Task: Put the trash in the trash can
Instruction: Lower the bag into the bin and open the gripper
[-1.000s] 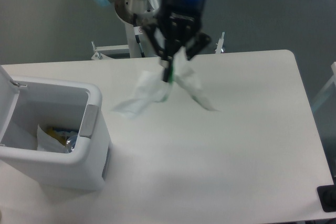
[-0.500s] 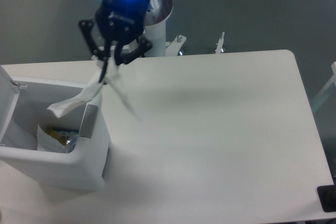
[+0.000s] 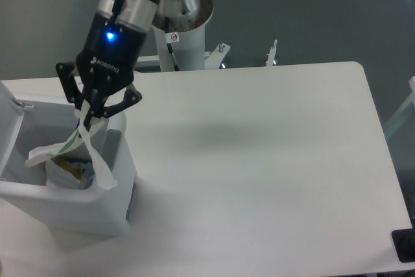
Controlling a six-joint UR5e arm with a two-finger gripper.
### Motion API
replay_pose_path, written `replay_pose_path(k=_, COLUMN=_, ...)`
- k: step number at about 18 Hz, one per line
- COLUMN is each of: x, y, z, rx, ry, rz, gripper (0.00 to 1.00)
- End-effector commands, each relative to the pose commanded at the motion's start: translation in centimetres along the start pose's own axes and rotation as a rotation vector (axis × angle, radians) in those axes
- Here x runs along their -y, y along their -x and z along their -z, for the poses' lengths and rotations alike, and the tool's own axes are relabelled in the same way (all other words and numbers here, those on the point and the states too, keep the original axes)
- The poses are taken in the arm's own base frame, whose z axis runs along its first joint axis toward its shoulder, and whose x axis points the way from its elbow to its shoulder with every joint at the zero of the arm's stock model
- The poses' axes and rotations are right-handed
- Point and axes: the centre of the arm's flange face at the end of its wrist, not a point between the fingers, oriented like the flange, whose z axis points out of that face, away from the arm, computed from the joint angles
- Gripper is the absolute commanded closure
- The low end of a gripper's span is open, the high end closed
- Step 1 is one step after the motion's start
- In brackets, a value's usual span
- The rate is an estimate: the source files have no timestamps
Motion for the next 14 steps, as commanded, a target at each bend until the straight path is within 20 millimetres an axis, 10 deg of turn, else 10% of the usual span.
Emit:
replay_pose_path(k=11, x=-2.2, y=-1.2, z=-2.0, rx=-0.039, ry=0.046, rz=-0.135, gripper=0.95)
replay_pose_path(k=13, x=-2.4, y=-1.8, z=-2.3, rx=-0.047, ry=0.049, rz=-0.144, gripper=0.44)
replay_pose_path(k=14, x=-2.3, y=-2.0, z=-2.0, rx=-0.046, ry=0.047, rz=-0.143, gripper=0.35)
